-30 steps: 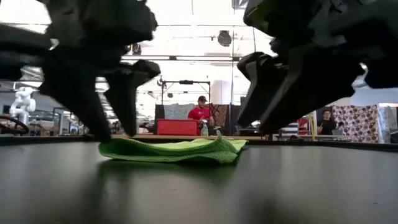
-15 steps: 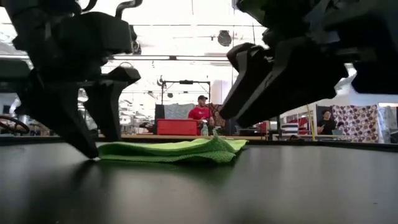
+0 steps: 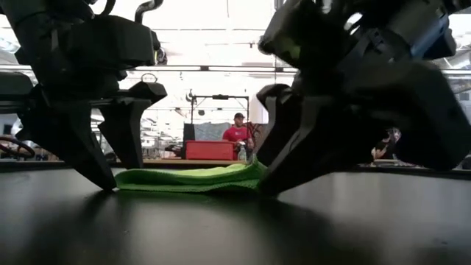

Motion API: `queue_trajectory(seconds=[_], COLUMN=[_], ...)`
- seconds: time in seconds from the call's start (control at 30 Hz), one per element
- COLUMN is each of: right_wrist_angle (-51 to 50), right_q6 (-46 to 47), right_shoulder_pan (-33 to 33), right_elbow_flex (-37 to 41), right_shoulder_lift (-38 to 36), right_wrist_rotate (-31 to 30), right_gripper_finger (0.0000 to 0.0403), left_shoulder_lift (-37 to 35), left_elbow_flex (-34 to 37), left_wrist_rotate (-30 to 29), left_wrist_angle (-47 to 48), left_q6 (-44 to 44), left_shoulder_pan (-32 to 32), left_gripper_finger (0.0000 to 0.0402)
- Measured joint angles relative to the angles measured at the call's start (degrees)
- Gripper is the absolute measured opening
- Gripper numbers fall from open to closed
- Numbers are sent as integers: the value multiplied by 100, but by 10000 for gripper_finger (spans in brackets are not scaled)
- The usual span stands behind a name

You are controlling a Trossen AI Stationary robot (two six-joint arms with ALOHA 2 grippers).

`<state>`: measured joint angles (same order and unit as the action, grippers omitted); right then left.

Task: Roll towel
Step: Roll the green microfiber cloth

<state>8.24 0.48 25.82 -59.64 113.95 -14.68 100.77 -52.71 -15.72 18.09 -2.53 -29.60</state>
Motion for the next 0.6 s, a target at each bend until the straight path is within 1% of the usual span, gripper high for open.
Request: queue_trajectory(seconds=[0.1, 0.27, 0.3, 0.4, 0.6], right_wrist_angle=[-35, -97, -142, -302, -400], right_q6=[379, 609, 658, 984, 1742], right_shoulder_pan=[-41, -54, -51, 20, 119], right_elbow_flex=[-9, -9, -11, -17, -3], right_shoulder_lift=[40, 46, 46, 44, -53], right_wrist_rotate=[20, 31, 19, -79, -43], right_gripper_finger=[111, 20, 10, 9, 2], left_shoulder_lift=[2, 9, 11, 19, 20], left_elbow_flex=[0, 0, 2, 2, 0], left_wrist_rotate=[46, 75, 101, 242, 251], left_wrist_angle=[-5, -119, -171, -392, -599], left_q6=[-1, 2, 4, 33, 26], left_shoulder_pan=[0, 0, 2, 0, -5], left_gripper_finger=[170, 170, 170, 170, 170])
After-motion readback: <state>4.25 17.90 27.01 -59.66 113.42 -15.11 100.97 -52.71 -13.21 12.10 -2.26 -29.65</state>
